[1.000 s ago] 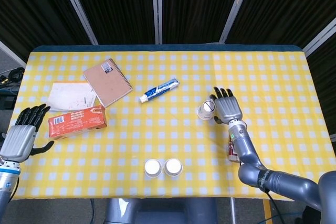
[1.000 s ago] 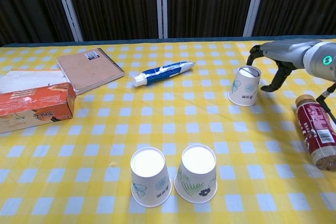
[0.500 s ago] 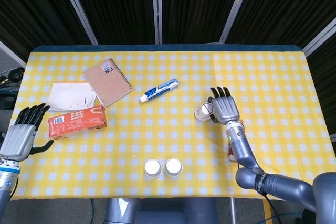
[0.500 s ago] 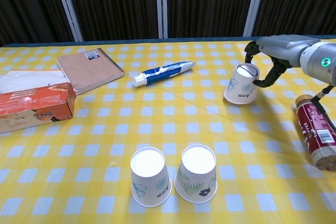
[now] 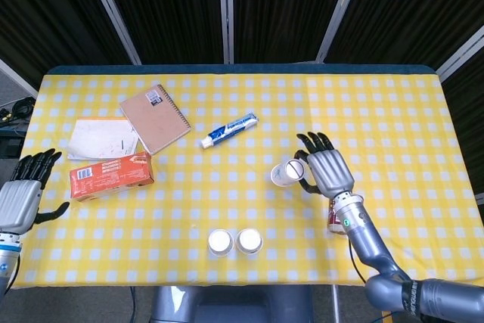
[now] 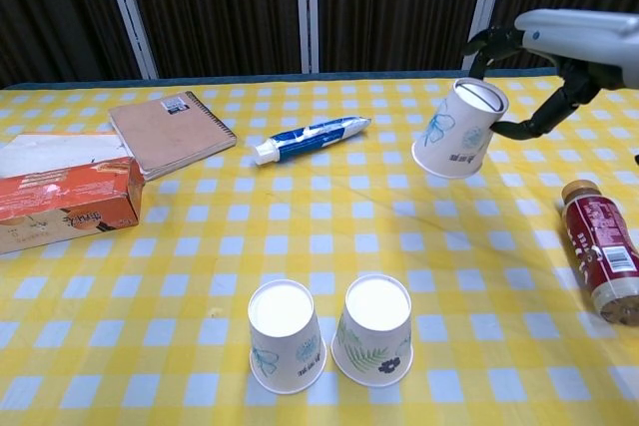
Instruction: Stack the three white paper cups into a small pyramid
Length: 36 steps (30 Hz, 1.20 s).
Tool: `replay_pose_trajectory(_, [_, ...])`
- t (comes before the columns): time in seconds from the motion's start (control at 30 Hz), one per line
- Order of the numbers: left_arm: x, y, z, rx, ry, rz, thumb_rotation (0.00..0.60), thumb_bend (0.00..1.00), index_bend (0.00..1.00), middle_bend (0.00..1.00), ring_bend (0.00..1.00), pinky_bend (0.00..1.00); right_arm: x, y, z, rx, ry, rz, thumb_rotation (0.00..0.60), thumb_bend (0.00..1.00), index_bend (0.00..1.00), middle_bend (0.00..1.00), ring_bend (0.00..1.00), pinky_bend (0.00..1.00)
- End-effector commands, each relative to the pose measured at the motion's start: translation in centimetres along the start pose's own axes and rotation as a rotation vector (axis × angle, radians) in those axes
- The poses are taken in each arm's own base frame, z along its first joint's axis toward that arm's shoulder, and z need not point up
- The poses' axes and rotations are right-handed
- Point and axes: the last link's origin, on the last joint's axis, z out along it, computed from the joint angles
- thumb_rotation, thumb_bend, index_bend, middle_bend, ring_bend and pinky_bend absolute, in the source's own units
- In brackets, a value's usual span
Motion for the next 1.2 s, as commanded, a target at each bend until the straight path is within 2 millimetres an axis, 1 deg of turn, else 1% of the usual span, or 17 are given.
replay_pose_trajectory(0.03, [0.0, 0.0, -0.1, 0.001, 0.002, 0.002, 0.600, 0.25, 0.00, 0.00, 0.00, 0.00, 1.5, -1.1, -2.0, 0.071, 0.022, 0.021, 0.600, 0.29, 0.47, 0.09, 0.00, 0.00])
replay_pose_trajectory(0.1, [0.0, 0.0, -0.2, 0.002, 0.000, 0.004, 0.600, 0.25, 0.00, 0.00, 0.00, 0.00, 1.9, -2.0, -3.0, 0.130, 0.011, 0.039, 0.600, 0.29, 0.47, 0.09, 0.00, 0.00])
replay_pose_trajectory(0.2, [-0.1, 0.0, -0.2, 0.001, -0.003, 0.007, 0.600, 0.25, 0.00, 0.00, 0.00, 0.00, 1.8, -2.6, -3.8, 0.187, -0.017, 0.050, 0.600, 0.29, 0.47, 0.10, 0.00, 0.00])
replay_pose_trajectory(0.37, [-0.2, -0.1, -0.1, 0.000, -0.006, 0.010, 0.600, 0.25, 0.00, 0.00, 0.00, 0.00, 0.8, -2.7, -5.2, 0.307, -0.101, 0.096, 0.600, 0.29, 0.47, 0.11, 0.00, 0.00])
replay_pose_trajectory(0.47, [-0.2, 0.0, -0.1, -0.001, -0.006, 0.010, 0.600, 0.25, 0.00, 0.00, 0.00, 0.00, 0.4, -2.4, -5.3, 0.346, -0.116, 0.114, 0.600, 0.29, 0.47, 0.11, 0.00, 0.00])
replay_pose_trajectory(0.7, [-0.1, -0.1, 0.0, 0.002, -0.007, 0.008, 0.600, 0.25, 0.00, 0.00, 0.00, 0.00, -0.4, -2.9, -6.0, 0.418, -0.155, 0.146, 0.600, 0.29, 0.47, 0.11, 0.00, 0.00])
replay_pose_trajectory(0.93, [-0.2, -0.1, -0.1, -0.001, -0.010, 0.008, 0.600, 0.25, 0.00, 0.00, 0.00, 0.00, -1.7, -4.0, -6.3, 0.460, -0.182, 0.145, 0.600, 0.29, 0.47, 0.11, 0.00, 0.00])
replay_pose_trajectory(1.2, [-0.2, 0.0, -0.1, -0.001, -0.012, 0.008, 0.600, 0.25, 0.00, 0.00, 0.00, 0.00, -2.5, -5.6, -5.6, 0.477, -0.165, 0.136, 0.600, 0.29, 0.47, 0.12, 0.00, 0.00])
